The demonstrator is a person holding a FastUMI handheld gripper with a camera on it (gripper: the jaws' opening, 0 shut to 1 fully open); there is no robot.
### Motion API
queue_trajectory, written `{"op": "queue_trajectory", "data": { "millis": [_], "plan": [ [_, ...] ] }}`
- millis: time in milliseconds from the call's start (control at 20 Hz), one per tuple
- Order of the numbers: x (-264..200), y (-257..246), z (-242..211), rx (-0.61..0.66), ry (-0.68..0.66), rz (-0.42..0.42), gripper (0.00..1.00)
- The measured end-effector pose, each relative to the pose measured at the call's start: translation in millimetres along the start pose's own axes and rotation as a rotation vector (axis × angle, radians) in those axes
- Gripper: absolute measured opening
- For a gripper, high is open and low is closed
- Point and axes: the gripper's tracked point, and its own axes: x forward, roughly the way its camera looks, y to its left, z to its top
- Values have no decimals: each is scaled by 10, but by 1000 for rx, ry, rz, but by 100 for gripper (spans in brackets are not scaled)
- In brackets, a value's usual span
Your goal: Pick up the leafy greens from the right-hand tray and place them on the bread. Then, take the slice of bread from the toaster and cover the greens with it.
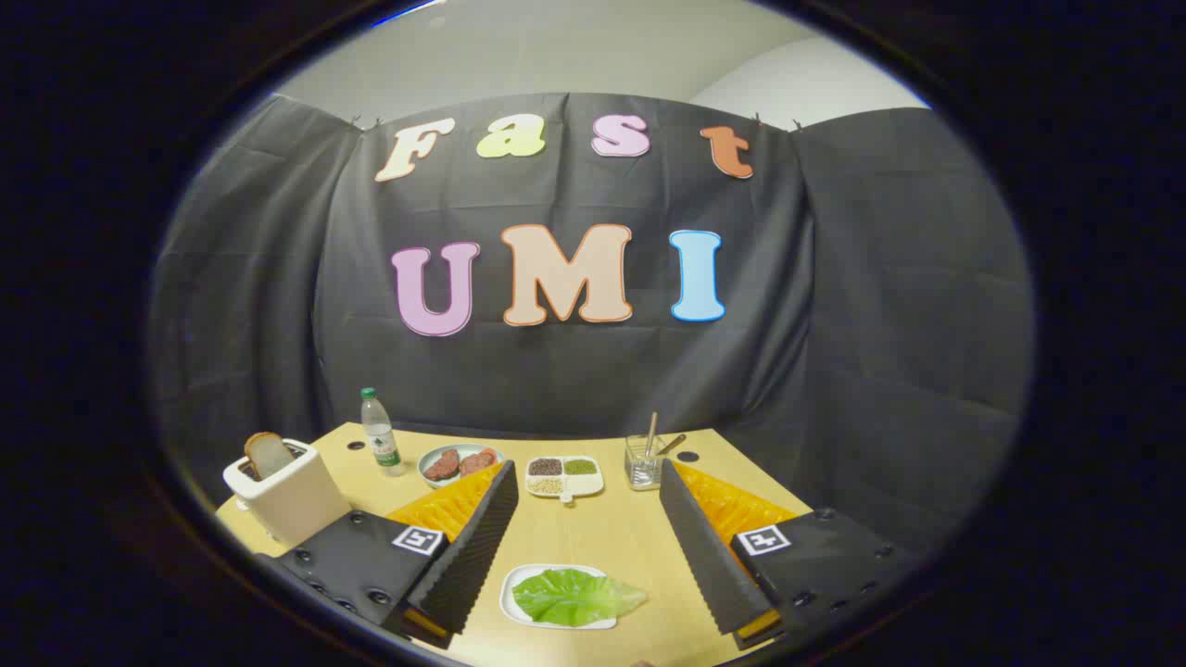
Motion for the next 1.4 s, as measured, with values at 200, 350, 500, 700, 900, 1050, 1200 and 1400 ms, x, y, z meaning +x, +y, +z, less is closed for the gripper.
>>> {"op": "queue_trajectory", "data": {
  "millis": [200,350,500,700,900,1050,1200,1400],
  "plan": [
    [2,-74,4,1,-2,-7,98],
    [7,-108,-18,0,8,-14,98],
    [8,-107,-93,-6,33,-7,98],
    [41,-49,-191,15,73,20,98],
    [80,15,-326,-1,112,86,98],
    [78,78,-542,-25,177,170,99],
    [87,139,-783,-28,266,279,99],
    [226,26,-1142,-33,398,362,99]
  ]
}}
